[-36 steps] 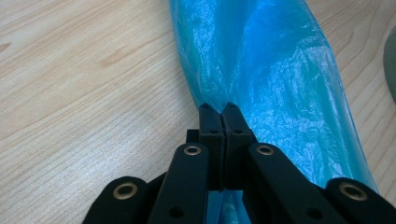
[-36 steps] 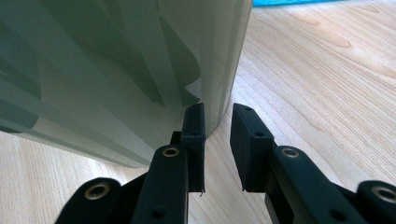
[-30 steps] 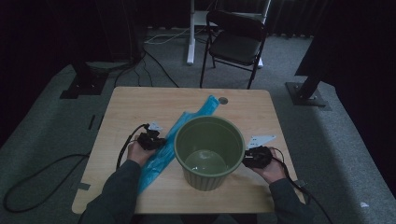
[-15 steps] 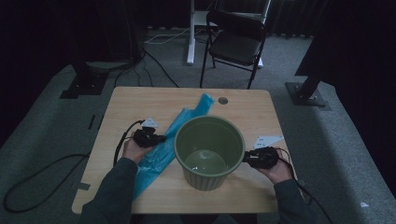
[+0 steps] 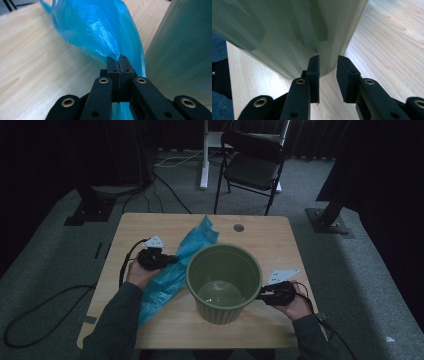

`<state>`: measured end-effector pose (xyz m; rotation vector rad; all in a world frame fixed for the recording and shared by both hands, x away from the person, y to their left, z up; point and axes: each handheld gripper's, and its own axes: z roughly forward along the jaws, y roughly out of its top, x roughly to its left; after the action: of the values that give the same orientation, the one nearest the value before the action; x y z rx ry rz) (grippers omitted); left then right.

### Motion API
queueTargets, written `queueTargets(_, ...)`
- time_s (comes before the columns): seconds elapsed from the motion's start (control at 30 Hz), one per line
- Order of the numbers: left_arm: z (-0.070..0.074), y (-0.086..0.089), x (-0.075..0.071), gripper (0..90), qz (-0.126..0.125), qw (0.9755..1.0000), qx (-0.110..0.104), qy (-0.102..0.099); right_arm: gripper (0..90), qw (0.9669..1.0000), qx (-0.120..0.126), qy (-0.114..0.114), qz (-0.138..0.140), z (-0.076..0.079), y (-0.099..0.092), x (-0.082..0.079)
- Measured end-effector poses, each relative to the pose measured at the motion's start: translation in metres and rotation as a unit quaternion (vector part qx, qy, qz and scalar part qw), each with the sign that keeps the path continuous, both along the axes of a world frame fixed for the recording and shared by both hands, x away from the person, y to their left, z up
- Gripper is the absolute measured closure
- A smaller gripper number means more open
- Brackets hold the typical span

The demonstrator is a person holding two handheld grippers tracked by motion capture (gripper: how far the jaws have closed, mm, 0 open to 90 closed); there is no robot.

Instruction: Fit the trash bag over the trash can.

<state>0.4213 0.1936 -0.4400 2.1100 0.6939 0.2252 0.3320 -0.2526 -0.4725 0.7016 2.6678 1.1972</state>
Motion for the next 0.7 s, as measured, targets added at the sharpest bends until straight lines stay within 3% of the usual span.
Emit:
queueTargets(0.37, 0.040, 0.004, -0.003, 89.4, -0.032, 0.9980, -0.051, -0.022, 72.7, 0.9999, 0.000, 0.004, 0.011, 0.001, 0.003, -0.004)
queueTargets(0.7, 0.078, 0.003, -0.007, 89.4, -0.047, 0.9950, -0.072, -0.051, 72.8, 0.9999, 0.003, 0.005, 0.014, 0.000, 0.005, -0.003)
